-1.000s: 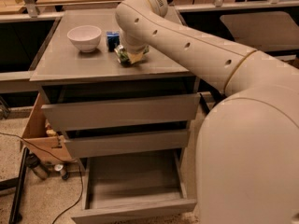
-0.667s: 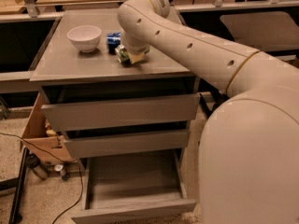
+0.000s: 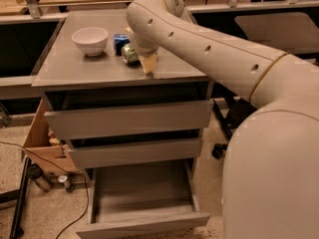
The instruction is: Pick green can from bottom drawer and place on counter
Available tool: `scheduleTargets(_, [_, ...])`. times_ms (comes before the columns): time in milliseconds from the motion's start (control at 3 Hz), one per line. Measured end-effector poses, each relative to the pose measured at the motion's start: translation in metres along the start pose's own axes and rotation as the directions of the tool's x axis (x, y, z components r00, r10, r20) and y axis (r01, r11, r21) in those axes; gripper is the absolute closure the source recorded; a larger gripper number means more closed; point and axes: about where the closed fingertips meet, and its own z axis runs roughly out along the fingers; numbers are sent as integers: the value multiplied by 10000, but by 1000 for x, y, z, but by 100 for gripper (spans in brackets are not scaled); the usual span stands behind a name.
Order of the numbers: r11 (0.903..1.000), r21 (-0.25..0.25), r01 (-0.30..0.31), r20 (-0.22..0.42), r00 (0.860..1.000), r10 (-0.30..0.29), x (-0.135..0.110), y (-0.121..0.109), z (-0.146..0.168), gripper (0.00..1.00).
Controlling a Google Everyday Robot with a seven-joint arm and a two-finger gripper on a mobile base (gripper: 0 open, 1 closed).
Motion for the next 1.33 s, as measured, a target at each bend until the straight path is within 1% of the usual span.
scheduleTargets(667, [10000,0,0,0,10000,0,1,-8,-8,0])
scheduleTargets(1000, [9997,226,-82,-169,9998,86,-4,-2,-50,0])
scheduleTargets(1333, [9997,226,-82,-169,9998,86,-4,-2,-50,0])
